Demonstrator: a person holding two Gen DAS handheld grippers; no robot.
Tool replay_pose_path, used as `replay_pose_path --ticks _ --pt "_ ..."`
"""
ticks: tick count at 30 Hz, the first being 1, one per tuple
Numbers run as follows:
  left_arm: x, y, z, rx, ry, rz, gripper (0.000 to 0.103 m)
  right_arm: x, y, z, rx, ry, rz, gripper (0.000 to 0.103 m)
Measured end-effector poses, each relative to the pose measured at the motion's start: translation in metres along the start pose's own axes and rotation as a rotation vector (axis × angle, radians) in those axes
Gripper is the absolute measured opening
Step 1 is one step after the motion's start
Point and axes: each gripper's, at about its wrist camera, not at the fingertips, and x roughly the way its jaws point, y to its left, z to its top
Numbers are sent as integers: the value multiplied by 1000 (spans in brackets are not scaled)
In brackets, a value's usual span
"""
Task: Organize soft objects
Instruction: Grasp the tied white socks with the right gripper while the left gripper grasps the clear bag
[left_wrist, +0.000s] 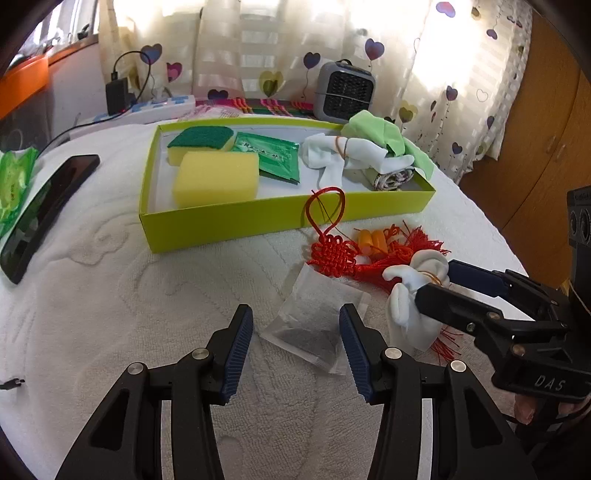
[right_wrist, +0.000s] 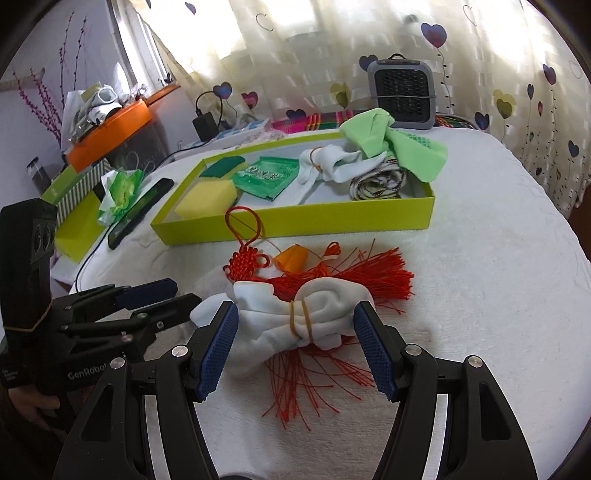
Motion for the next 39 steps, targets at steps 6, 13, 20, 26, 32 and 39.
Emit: replay_pose_path --ticks 6,13,20,26,32,39 --pt "1 0 0 1 1 1 48 6 1 -1 -13 18 -12 66" --pt "3 -1 0 9 5 11 48 7 1 -4 -9 12 -12 66" --pt "4 -3 0 17 9 26 48 6 -1 -5 -3 9 -12 60" --pt "4 -3 0 19 9 30 45 6 -2 -6 1 5 -10 52" --pt "3 -1 0 8 2 26 29 5 -3 -6 6 2 -3 48" --pt "0 2 0 -1 -7 18 13 3 -4 -7 10 -3 6 43"
